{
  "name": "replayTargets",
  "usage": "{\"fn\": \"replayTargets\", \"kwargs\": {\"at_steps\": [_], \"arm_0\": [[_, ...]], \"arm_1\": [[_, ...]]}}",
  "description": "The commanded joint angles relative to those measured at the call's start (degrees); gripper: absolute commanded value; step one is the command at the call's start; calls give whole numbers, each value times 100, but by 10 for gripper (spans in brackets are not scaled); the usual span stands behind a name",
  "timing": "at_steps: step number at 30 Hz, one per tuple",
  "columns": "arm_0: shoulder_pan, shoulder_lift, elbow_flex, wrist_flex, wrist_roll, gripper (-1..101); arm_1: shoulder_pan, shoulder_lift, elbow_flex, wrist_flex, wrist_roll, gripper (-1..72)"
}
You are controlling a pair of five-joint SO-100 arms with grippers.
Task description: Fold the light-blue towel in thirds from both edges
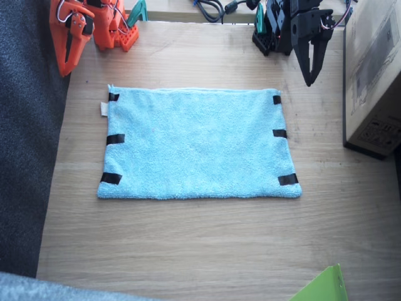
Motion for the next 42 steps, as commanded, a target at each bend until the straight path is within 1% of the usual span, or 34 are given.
{"fn": "replayTargets", "kwargs": {"at_steps": [1, 18, 21, 28, 34, 42], "arm_0": [[88, 26, 44, 9, 44, -3], [88, 26, 44, 9, 35, -3], [62, 26, 44, 9, 70, -3], [-53, 26, 35, 44, 158, -3], [176, 26, -123, 79, 229, -4], [176, 0, -483, 308, 290, -4]], "arm_1": [[132, 26, 53, -105, 35, 0], [132, 26, 53, -123, 26, 0], [123, 26, 70, -185, -18, 2], [246, -44, -62, -79, -334, 0], [246, -510, -378, -70, -457, -1], [413, -1784, -1433, -97, -378, -1]]}}
